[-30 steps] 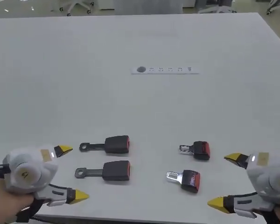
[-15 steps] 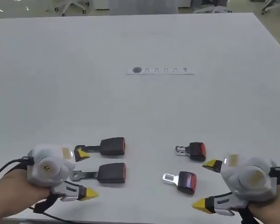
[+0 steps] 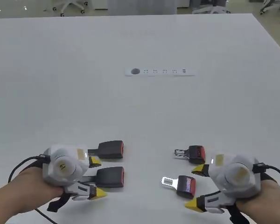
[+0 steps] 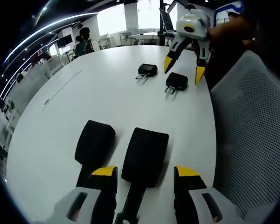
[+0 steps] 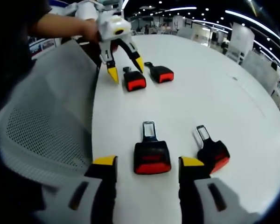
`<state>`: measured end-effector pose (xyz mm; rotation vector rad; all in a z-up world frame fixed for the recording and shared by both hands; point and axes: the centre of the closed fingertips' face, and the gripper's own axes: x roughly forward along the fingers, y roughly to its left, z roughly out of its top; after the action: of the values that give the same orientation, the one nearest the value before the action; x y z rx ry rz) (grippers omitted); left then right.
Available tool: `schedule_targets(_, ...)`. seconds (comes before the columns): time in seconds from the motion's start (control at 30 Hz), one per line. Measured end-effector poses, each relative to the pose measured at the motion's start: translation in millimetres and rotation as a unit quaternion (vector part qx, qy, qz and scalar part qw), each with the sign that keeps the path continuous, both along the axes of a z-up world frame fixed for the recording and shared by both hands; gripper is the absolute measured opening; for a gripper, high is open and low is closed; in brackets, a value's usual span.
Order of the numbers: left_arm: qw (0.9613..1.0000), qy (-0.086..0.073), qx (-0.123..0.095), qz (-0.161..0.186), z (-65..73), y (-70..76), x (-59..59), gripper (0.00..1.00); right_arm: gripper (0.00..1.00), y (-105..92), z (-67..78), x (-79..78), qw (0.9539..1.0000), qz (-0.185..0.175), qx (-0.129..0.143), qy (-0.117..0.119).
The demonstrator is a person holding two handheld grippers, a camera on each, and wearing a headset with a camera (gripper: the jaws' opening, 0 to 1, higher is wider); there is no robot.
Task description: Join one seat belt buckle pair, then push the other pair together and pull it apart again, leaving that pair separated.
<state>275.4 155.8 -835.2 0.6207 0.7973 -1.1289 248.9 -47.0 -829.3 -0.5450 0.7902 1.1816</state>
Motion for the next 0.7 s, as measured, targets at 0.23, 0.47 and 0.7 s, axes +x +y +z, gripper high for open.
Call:
schedule_targets(0.23, 0.9995, -0.006, 0.016, -0.028, -3.3, -0.4, -1.0, 0.44, 0.49, 4.2, -5.6, 4.4, 0.9998, 0.013, 0.001, 0.012)
schedule_targets(0.47, 0.998, 0.005, 0.026, -0.058, -5.5, -0.4, 3.3, 0.38, 0.38, 4.3, -9.0, 3.6, 0.9987, 0.04, 0.001, 0.032)
schedule_targets(0.7, 0.9939, 0.011, 0.034, -0.105, -5.9, -1.5, 1.3, 0.35, 0.35, 6.0, -10.1, 2.6, 0.9966, 0.074, -0.006, 0.036)
